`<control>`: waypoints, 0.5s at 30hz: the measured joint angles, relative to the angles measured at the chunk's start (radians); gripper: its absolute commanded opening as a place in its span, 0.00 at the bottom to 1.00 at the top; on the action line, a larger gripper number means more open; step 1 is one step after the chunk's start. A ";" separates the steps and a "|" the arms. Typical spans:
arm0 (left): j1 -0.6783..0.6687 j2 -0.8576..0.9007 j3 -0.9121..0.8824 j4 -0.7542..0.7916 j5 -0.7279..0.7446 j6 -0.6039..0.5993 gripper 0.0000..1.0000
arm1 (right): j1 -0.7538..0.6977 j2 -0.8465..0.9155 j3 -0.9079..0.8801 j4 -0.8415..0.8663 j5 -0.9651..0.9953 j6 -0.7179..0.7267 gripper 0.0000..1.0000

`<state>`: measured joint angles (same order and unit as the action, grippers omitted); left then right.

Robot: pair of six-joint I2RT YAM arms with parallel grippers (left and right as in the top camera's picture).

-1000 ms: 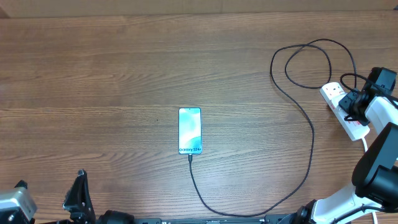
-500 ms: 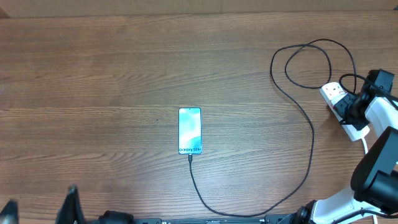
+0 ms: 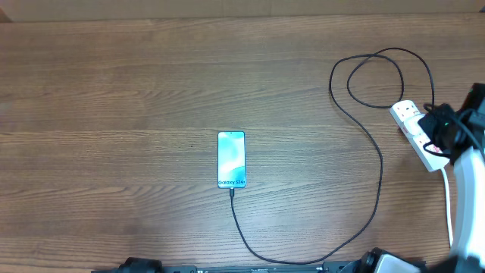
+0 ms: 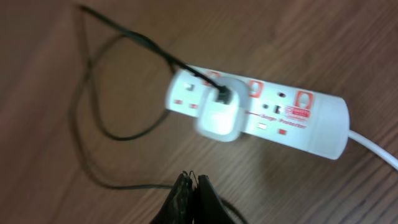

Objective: Plug charger to phone and switch on socket

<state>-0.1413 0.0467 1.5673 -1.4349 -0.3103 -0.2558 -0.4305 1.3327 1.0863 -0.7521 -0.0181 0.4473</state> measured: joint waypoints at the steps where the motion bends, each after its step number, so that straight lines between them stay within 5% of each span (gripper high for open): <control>1: 0.003 -0.015 0.004 -0.027 -0.001 0.000 1.00 | 0.015 -0.046 0.000 0.000 -0.006 0.001 0.04; 6: 0.048 -0.034 0.027 -0.229 -0.010 0.000 1.00 | 0.099 -0.249 0.000 0.011 -0.027 0.004 0.04; 15: 0.144 -0.034 0.023 -0.253 -0.024 0.000 1.00 | 0.155 -0.549 0.000 0.018 -0.031 0.005 0.04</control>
<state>0.0029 0.0128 1.5906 -1.6875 -0.3340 -0.2558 -0.2752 0.7834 1.0863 -0.7345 -0.0486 0.4526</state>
